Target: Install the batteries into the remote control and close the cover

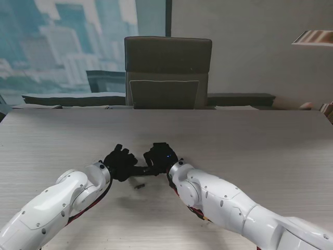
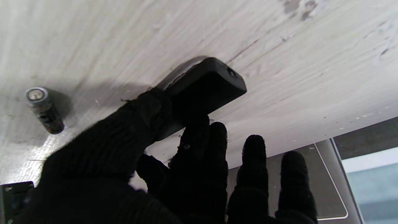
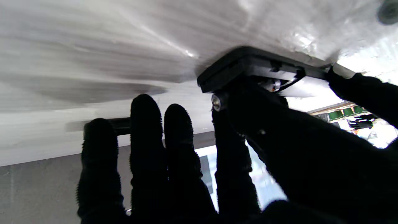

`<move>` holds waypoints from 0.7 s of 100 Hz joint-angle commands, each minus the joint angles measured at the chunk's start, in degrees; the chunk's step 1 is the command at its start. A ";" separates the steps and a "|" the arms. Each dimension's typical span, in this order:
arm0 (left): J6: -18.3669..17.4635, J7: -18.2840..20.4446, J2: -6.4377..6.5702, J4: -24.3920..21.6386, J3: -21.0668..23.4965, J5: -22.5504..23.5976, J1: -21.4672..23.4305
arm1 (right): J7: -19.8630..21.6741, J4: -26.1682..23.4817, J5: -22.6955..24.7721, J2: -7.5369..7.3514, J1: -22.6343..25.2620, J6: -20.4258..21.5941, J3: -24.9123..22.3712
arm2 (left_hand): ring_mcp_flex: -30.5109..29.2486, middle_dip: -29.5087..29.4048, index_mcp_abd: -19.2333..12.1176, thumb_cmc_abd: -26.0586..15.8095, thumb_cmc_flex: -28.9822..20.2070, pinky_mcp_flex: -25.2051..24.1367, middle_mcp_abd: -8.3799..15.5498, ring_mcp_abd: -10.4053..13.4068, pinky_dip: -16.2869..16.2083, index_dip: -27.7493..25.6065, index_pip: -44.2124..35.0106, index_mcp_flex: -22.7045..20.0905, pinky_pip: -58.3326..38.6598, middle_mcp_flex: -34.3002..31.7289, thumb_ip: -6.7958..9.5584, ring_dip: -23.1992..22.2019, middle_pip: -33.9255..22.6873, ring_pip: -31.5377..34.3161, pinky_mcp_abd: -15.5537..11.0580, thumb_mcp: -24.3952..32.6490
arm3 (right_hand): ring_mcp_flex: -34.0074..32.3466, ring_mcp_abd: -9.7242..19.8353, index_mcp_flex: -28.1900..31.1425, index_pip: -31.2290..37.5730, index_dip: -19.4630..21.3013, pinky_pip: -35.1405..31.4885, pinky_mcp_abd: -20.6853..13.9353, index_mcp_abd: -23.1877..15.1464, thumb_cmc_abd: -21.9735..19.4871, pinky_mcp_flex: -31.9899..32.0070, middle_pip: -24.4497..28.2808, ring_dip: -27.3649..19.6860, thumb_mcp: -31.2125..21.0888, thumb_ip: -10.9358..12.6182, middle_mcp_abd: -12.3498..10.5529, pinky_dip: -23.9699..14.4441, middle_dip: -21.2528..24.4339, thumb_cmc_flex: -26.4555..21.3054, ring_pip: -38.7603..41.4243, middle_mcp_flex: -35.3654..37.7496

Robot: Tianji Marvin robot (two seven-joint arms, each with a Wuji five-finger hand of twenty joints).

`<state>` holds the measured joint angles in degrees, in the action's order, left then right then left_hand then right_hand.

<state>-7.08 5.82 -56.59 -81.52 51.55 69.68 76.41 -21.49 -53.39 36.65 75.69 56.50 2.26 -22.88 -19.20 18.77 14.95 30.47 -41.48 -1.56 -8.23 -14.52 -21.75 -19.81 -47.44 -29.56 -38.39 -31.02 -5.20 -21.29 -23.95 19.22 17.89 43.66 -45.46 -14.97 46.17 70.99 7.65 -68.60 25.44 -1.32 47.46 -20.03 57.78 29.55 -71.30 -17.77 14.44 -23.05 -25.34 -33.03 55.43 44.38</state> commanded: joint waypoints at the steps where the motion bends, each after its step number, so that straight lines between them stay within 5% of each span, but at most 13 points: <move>1: -0.26 1.97 -0.06 1.53 -1.06 -0.05 1.50 | 0.92 -0.32 -0.15 -0.23 1.07 -0.89 -0.18 | -0.25 0.52 -17.82 -2.36 -2.52 -0.33 0.39 -0.48 0.79 -1.65 -6.73 -7.55 -1.11 -0.86 -0.88 0.26 -0.76 0.59 0.51 -2.27 | -1.41 -1.45 2.45 1.78 1.59 -1.35 2.67 2.06 -1.47 -0.15 0.68 -0.71 -2.20 0.21 -0.29 -0.47 0.79 -2.83 -0.37 0.74; 33: -0.17 2.00 -0.05 1.44 -1.12 0.13 1.52 | 1.60 -2.77 -0.17 -0.81 2.15 -3.72 -1.53 | -0.13 0.52 -17.34 -2.66 -1.99 -0.40 0.35 -0.49 0.78 -1.58 -6.66 -7.70 -1.08 -0.89 -0.81 0.28 -0.76 0.52 0.52 -2.65 | -2.19 -2.83 3.14 2.18 2.38 -1.76 3.37 3.59 -1.25 -0.34 0.85 -0.75 -2.09 0.36 0.69 -0.71 1.38 -2.61 0.01 1.82; 70: -0.36 1.65 -0.04 1.51 -1.29 0.20 1.46 | 2.71 -2.30 -1.52 0.42 1.19 -5.65 -0.35 | -0.02 0.51 -17.47 -2.72 -1.47 -0.49 0.37 -0.49 0.77 -1.60 -6.62 -7.68 -0.94 -0.88 -0.64 0.29 -0.75 0.45 0.52 -2.81 | -2.38 -3.63 3.67 2.90 3.54 -2.16 3.78 4.44 -0.88 -0.19 0.86 -0.68 -2.04 0.80 1.41 -1.00 1.39 -2.41 0.52 2.35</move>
<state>-7.04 5.79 -56.55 -81.56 51.46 69.79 76.38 -19.97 -55.98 35.33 75.58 57.53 -3.13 -23.58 -19.20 18.77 14.95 30.18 -41.40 -1.56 -8.24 -14.52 -21.75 -19.81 -47.44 -29.56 -38.39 -31.02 -5.20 -21.29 -23.95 19.21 17.89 43.39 -46.76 -17.17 47.64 71.03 9.62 -69.01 26.84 3.16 47.40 -20.35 57.85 29.57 -71.30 -17.68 14.44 -23.24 -24.63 -33.09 56.36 45.64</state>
